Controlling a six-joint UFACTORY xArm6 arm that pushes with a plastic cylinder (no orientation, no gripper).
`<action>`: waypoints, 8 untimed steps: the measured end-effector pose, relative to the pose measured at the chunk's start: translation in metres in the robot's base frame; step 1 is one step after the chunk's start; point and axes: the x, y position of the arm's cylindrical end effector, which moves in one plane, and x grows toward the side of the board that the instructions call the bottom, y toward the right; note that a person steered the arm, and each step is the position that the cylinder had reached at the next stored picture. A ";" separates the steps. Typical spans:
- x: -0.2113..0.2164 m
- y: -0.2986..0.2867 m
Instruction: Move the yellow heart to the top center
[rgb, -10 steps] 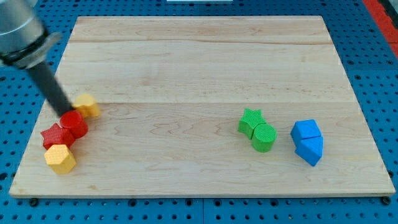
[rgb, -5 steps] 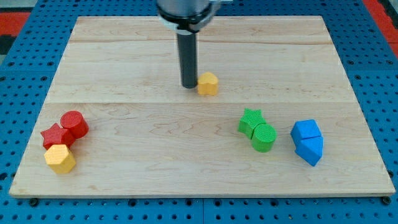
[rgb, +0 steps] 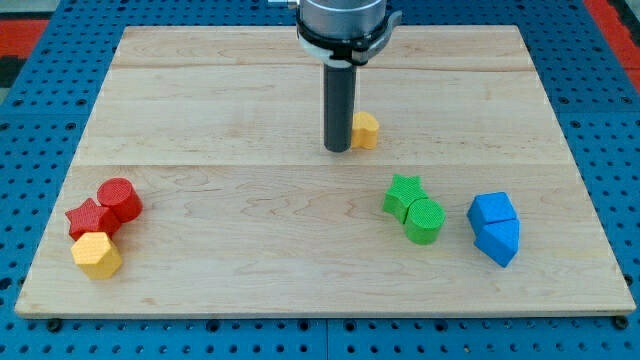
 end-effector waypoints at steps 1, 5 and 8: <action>-0.017 0.000; 0.001 0.014; -0.029 0.049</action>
